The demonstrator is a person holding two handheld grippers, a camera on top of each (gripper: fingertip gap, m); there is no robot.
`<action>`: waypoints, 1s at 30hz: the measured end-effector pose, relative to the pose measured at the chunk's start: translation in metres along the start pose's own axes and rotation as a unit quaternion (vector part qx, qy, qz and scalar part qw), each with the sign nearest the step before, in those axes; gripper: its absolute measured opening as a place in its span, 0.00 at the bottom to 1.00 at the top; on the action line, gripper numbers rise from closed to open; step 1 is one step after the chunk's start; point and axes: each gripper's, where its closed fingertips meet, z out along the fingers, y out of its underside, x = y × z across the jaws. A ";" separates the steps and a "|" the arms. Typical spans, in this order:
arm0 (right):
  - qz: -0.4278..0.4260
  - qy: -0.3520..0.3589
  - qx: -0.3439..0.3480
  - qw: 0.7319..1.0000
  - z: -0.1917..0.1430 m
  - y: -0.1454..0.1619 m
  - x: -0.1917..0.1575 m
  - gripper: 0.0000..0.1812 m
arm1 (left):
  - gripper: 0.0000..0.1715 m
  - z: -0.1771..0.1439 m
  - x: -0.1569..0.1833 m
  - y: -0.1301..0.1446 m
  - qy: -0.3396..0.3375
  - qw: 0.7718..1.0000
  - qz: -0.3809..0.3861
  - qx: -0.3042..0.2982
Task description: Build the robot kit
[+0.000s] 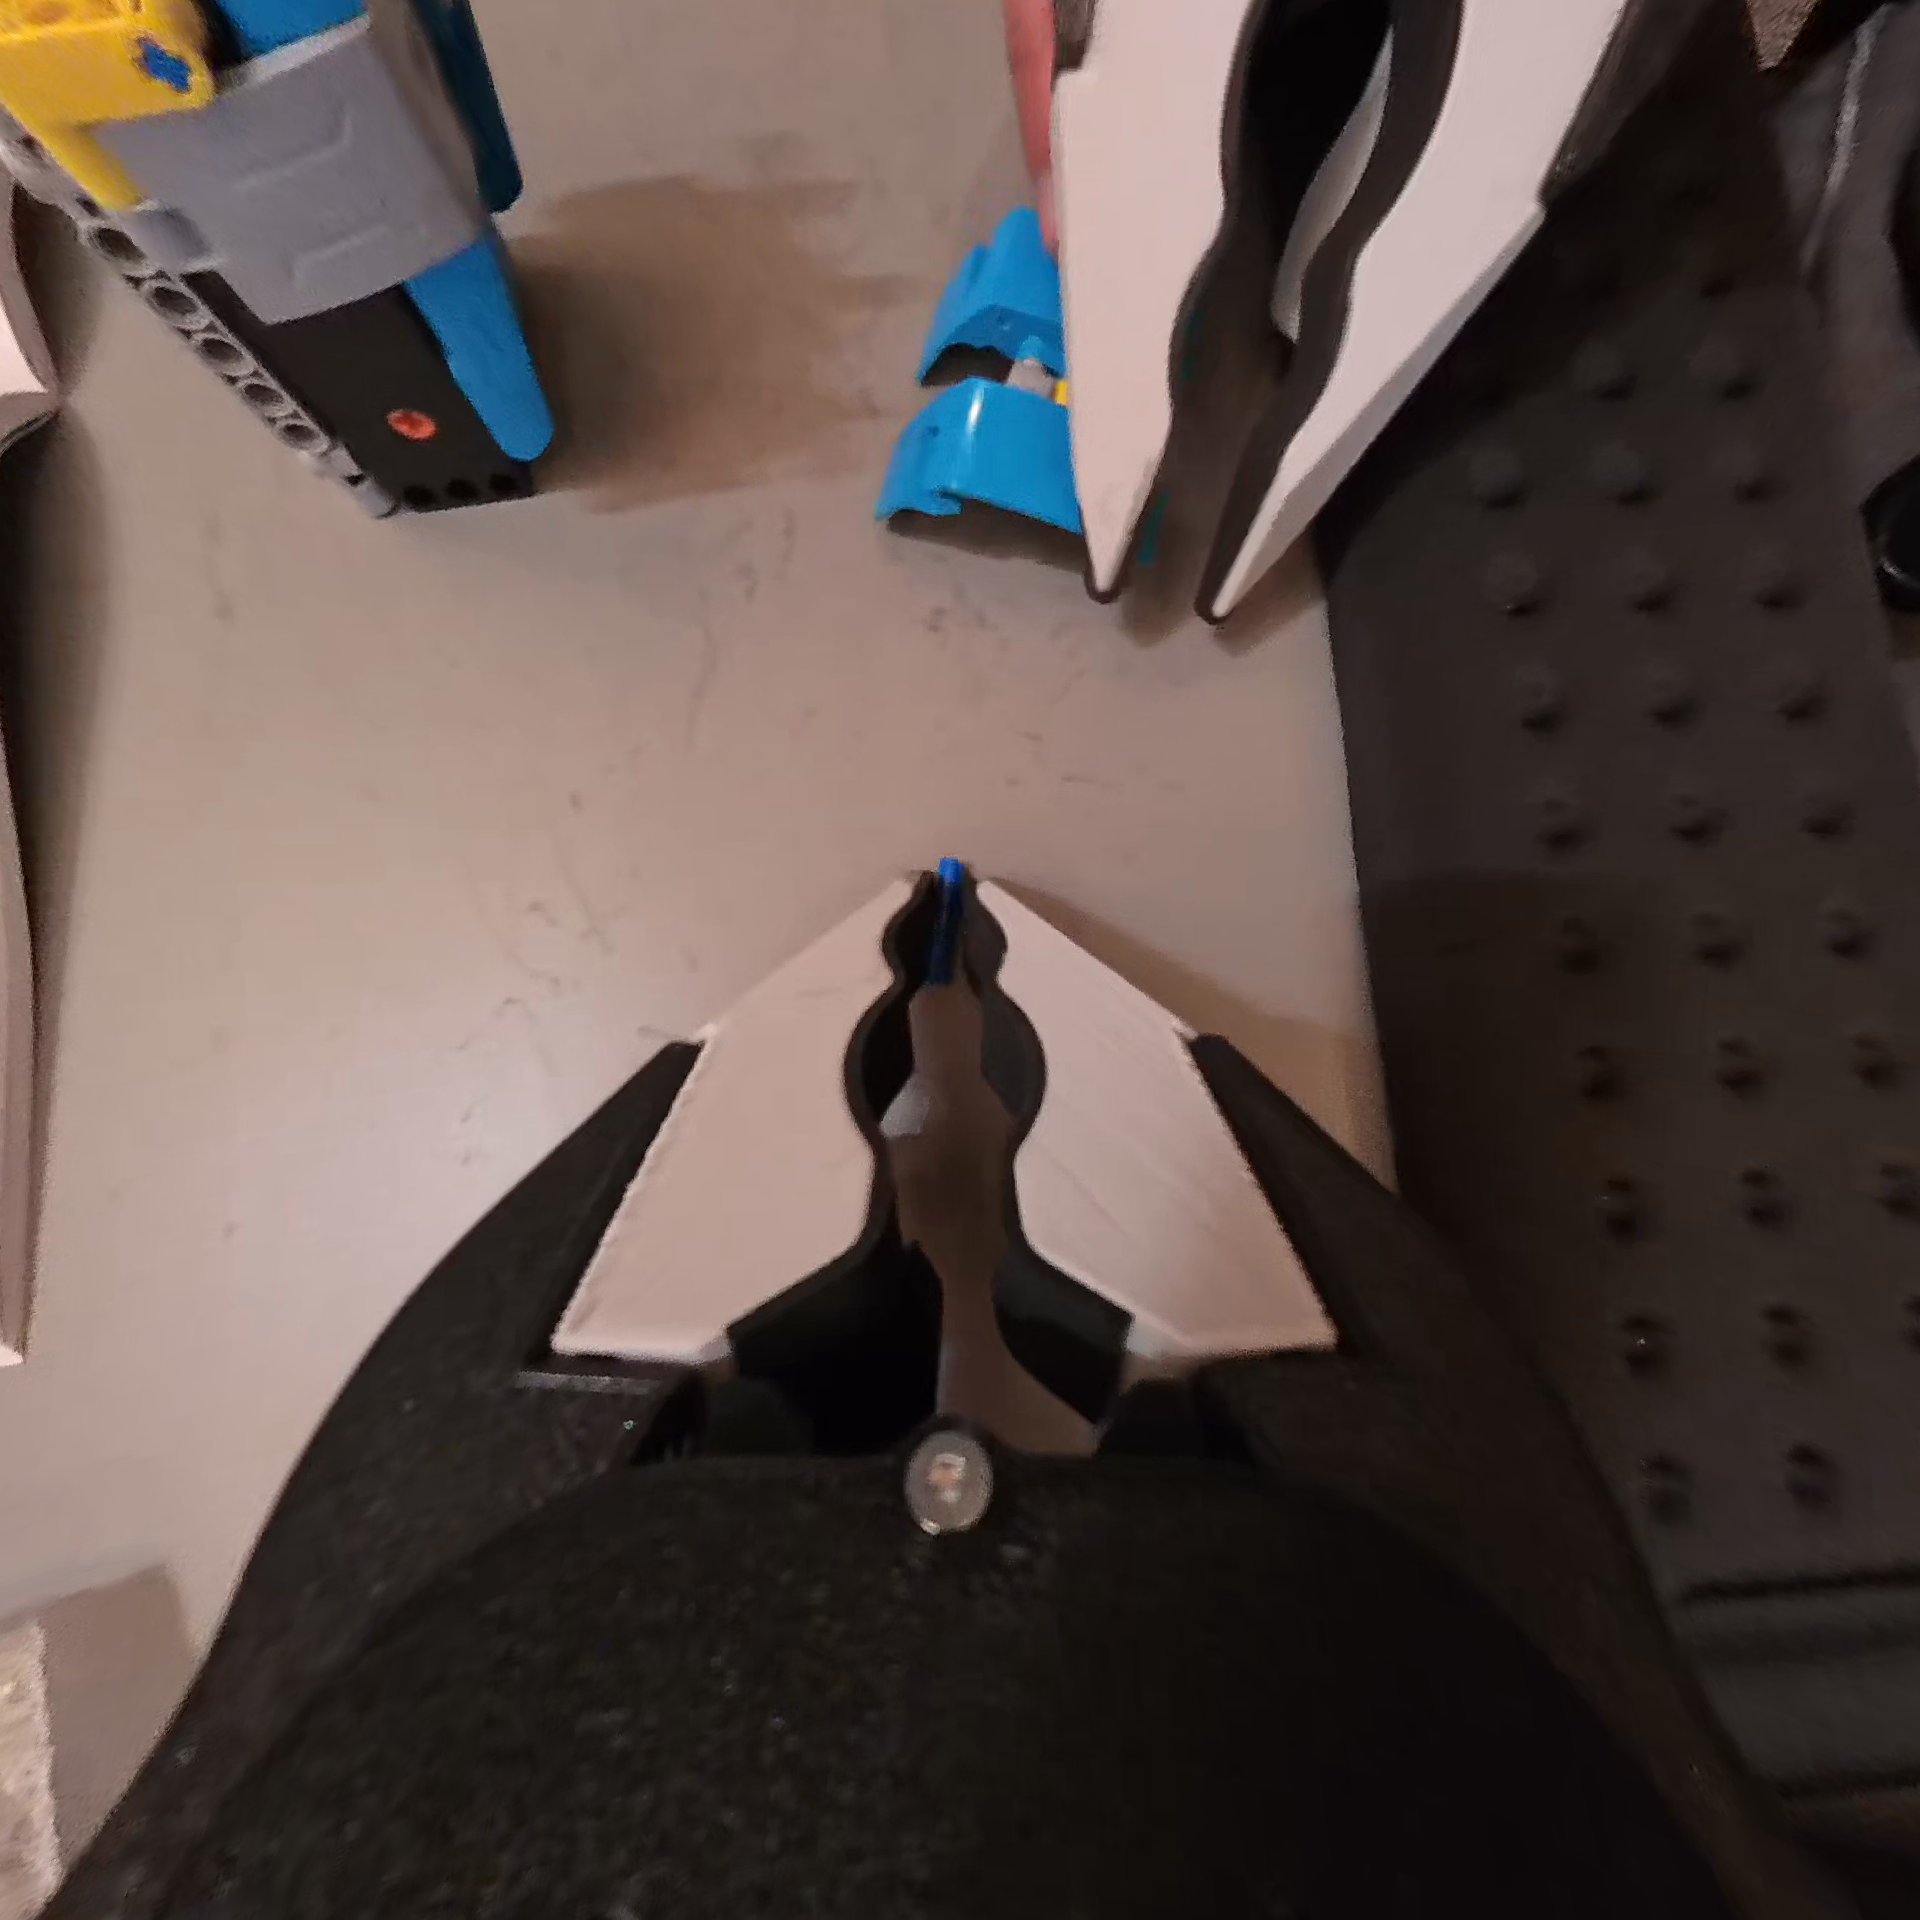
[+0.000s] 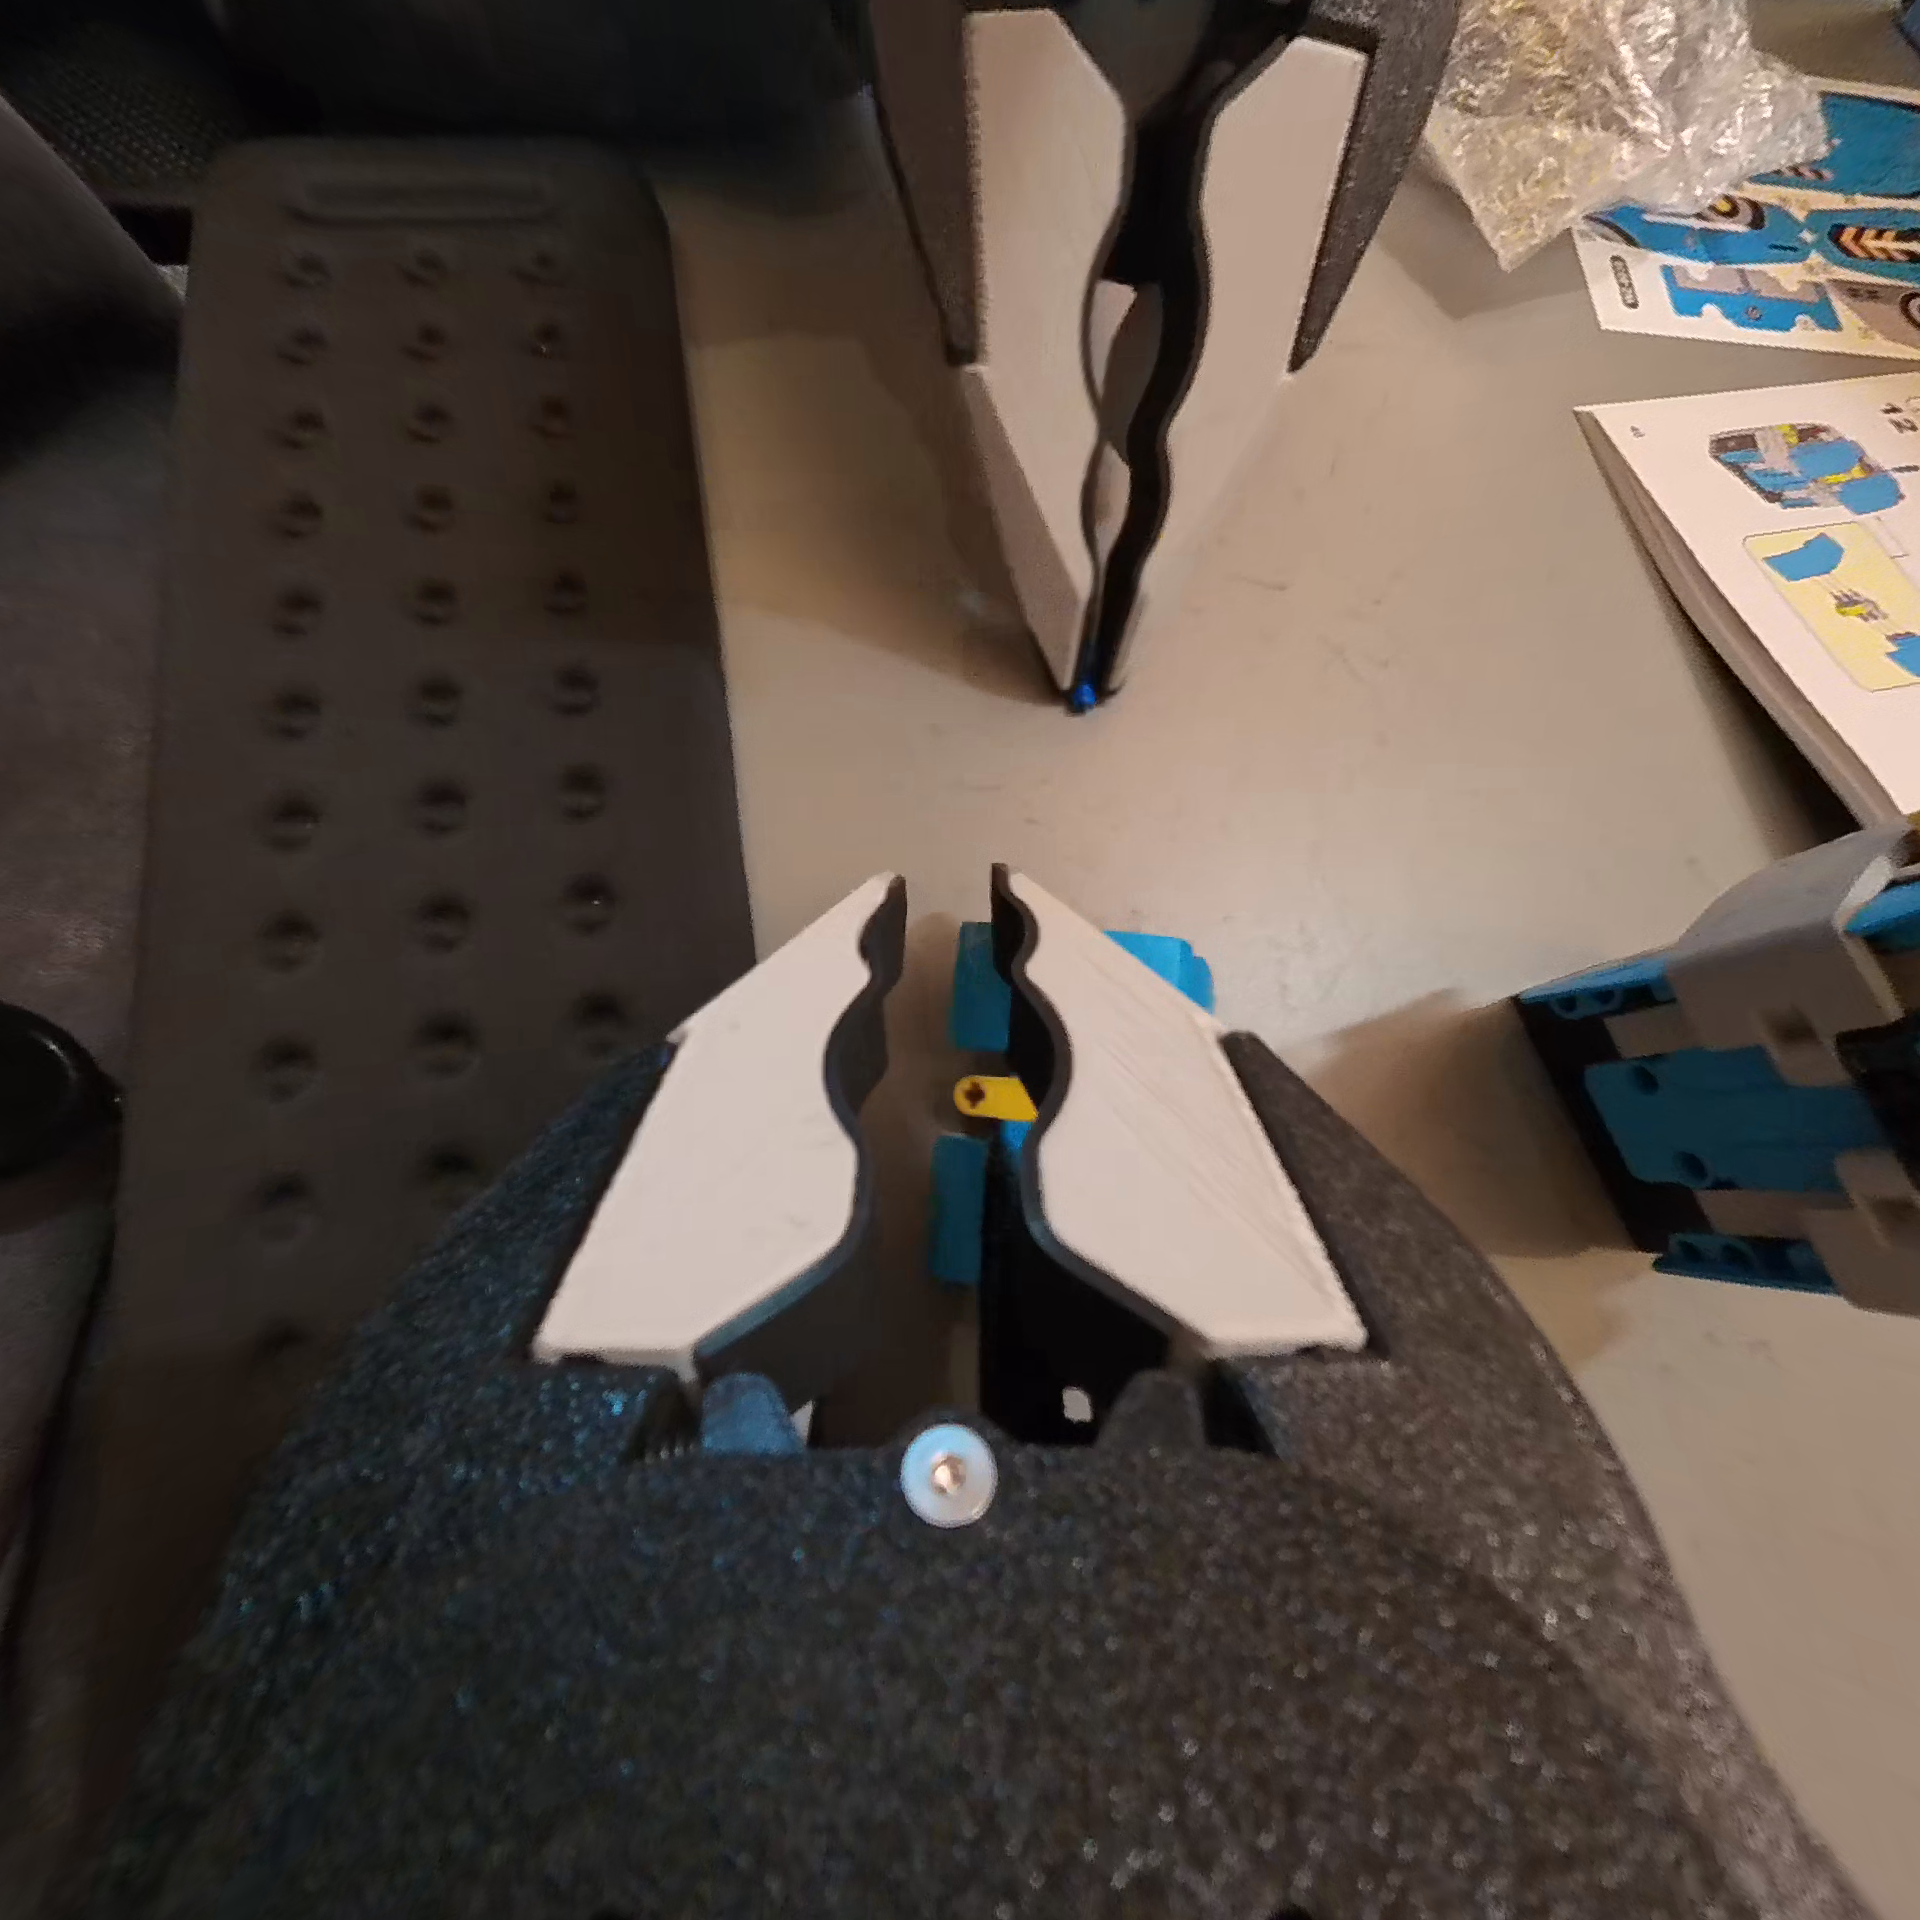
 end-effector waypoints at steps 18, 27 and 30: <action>-0.037 0.239 0.213 0.947 -0.061 -0.079 0.045 0.31 | 0.02 -0.070 -0.018 -0.121 0.288 0.755 -0.380 0.451; -0.057 0.249 0.199 0.946 -0.055 -0.078 0.044 0.29 | 0.01 -0.065 -0.014 -0.125 0.311 0.733 -0.398 0.455; -0.064 0.255 0.195 0.945 -0.054 -0.078 0.045 0.29 | 0.01 -0.064 -0.013 -0.125 0.313 0.733 -0.398 0.453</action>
